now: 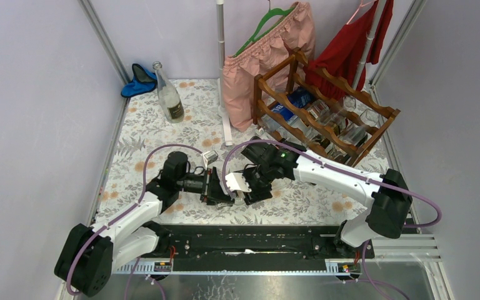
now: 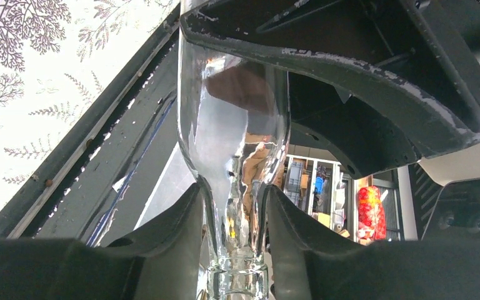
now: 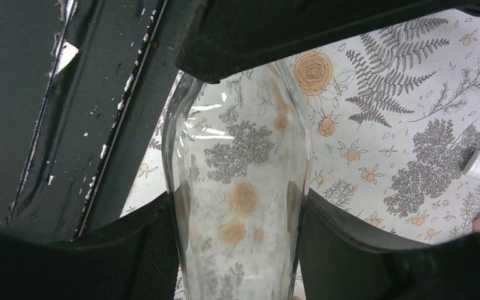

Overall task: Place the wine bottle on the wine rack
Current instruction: Pick up the wine bottle from the center of the board.

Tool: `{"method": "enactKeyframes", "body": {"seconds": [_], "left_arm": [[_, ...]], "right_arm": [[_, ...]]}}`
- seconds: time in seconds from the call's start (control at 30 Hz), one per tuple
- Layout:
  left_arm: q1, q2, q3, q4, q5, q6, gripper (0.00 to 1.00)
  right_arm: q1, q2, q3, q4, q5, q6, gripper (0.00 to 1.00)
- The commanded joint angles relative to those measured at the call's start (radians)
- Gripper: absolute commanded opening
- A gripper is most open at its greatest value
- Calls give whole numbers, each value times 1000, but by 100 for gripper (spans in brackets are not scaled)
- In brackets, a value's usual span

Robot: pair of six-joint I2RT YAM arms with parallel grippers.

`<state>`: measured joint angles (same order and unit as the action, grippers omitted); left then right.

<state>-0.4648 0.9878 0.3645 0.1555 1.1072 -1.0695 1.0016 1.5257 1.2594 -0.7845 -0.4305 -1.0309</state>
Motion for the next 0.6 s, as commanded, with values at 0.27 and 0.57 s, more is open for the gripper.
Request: {"method": "enactKeyframes", "body": {"seconds": [0.27,0.57], "left_arm": [[-12,-21,23,24,24,22,0],[-11,-38,-11,134,18,-53,0]], "right_arm": [[12,15,80,31,12,57,14],[12,22,80,28,29,91,71]]}}
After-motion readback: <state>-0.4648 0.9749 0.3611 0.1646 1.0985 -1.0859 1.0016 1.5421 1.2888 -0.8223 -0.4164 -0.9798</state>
